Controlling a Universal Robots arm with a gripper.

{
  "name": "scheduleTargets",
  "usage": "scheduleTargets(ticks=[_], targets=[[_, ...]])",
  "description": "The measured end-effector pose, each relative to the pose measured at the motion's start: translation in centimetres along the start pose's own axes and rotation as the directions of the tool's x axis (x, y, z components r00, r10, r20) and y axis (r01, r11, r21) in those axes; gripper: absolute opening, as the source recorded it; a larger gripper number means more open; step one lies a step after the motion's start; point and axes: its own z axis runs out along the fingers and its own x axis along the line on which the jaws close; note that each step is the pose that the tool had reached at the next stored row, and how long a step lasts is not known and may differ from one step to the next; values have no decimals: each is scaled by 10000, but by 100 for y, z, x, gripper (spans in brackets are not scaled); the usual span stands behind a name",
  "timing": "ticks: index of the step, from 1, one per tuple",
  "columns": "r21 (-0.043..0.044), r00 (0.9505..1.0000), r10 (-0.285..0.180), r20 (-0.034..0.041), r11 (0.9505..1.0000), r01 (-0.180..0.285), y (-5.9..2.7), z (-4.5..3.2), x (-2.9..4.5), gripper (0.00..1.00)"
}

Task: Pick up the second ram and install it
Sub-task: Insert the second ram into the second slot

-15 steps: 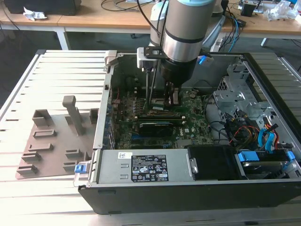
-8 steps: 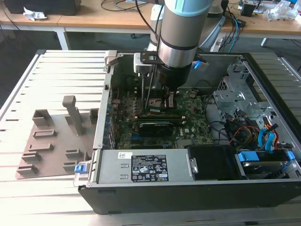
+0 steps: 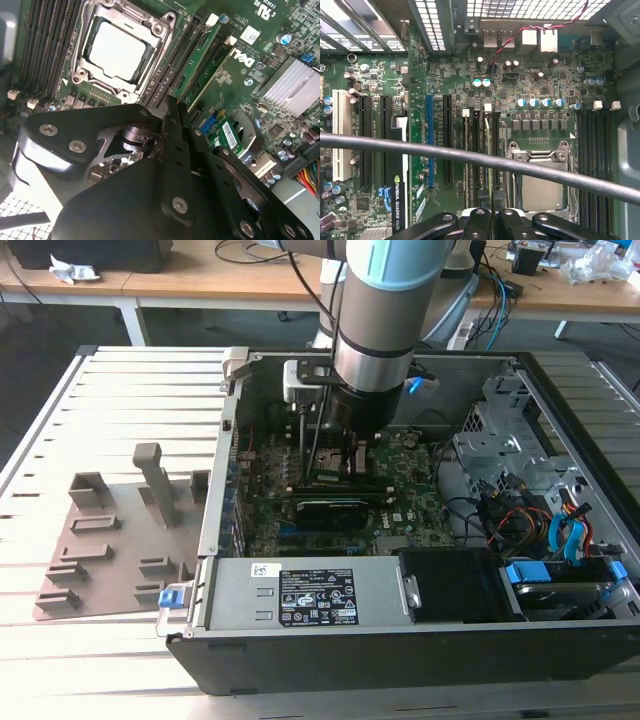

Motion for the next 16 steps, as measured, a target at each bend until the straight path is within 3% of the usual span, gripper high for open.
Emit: scheduleTargets(ticks=[2,8,11,16], targets=[[4,10000,-4,42,10000,4,13,14,-2,13],[5,10000,59,42,10000,-59,45,28,0,13],[8,9999,105,43,9999,-105,45,-6,-2,13],[17,9991,413,54,9991,-413,41,10,5,13]])
